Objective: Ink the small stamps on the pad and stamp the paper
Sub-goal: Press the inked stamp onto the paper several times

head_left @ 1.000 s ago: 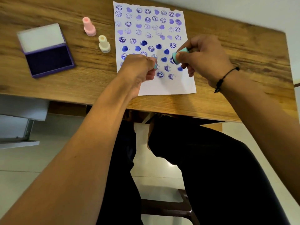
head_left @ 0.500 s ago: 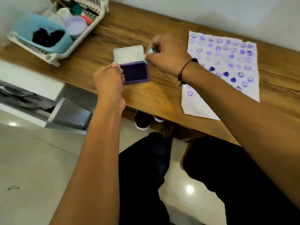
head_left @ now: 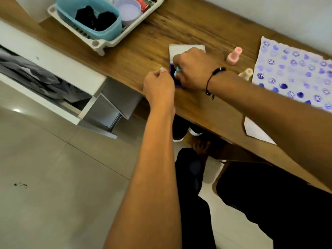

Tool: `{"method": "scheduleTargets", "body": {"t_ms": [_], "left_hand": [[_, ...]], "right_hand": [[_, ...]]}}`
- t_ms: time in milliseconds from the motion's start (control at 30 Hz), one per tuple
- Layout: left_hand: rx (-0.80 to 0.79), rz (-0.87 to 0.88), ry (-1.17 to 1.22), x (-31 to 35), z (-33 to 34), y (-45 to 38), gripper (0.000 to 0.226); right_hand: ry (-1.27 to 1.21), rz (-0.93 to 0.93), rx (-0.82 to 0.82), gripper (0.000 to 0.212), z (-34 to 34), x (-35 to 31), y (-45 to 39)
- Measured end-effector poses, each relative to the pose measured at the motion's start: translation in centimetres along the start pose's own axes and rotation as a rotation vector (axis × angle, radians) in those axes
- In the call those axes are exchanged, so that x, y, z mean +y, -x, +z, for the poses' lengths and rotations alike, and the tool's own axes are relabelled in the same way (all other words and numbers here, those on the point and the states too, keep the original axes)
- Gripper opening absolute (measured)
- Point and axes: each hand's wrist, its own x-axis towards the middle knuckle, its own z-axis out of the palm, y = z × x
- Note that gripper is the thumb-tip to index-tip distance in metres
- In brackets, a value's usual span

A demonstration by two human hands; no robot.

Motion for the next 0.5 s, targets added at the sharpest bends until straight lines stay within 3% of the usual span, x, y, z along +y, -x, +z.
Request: {"method": "scheduleTargets", "body": {"t_ms": [500], "left_hand": [[-0.041, -0.014, -0.009, -0.26, -0.37, 0.17, 0.031]], "right_hand": [[0.004, -0.016, -0.009, 0.026, -0.18, -0.54, 0.24]]}}
